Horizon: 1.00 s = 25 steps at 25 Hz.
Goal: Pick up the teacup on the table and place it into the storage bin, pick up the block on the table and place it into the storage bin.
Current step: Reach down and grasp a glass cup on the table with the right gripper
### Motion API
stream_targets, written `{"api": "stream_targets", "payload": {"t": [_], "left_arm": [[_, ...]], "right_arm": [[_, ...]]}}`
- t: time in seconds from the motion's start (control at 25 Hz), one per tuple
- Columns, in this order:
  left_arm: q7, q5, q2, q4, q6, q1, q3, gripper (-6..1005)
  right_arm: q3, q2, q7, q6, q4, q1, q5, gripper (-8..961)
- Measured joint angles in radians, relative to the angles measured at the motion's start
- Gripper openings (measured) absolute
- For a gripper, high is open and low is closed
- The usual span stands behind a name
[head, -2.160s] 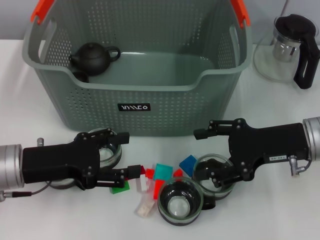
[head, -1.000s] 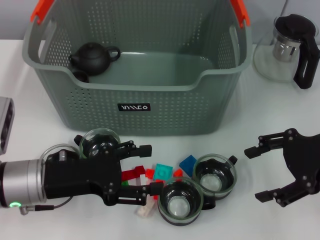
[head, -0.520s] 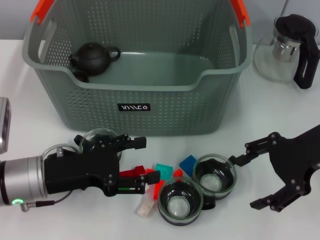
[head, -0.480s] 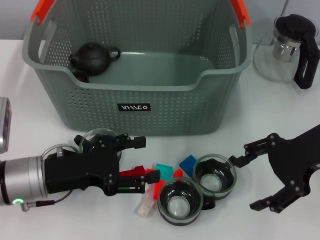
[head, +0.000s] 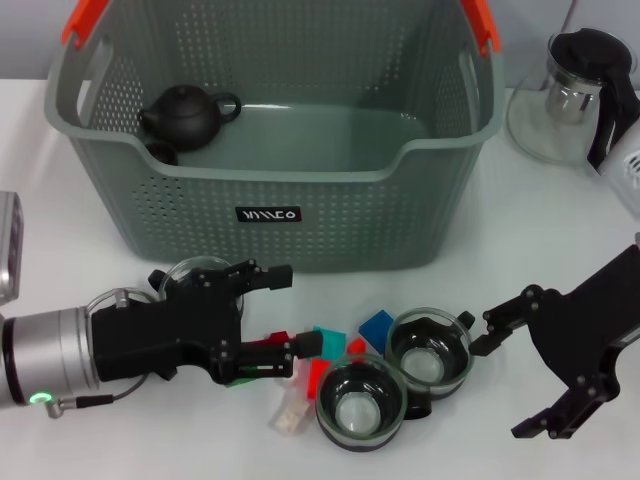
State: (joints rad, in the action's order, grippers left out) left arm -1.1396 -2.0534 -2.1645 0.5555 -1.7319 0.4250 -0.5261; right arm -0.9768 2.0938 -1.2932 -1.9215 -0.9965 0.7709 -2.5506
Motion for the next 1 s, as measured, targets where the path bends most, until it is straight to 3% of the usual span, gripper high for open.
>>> {"api": "stream_targets", "payload": {"t": [0.64, 1.0], "left_arm": [[0.039, 0.044, 0.000, -0.041, -0.001, -0.013, 0.024, 934], [0.038, 0.044, 0.000, -0.042, -0.002, -0.016, 0.036, 933]], "right_arm": [[-0.156, 0.009, -0.009, 0.104, 0.008, 0.040, 0.002, 912], [-0.307, 0.010, -0.050, 0.190, 0.019, 0.043, 0.060, 911]]}}
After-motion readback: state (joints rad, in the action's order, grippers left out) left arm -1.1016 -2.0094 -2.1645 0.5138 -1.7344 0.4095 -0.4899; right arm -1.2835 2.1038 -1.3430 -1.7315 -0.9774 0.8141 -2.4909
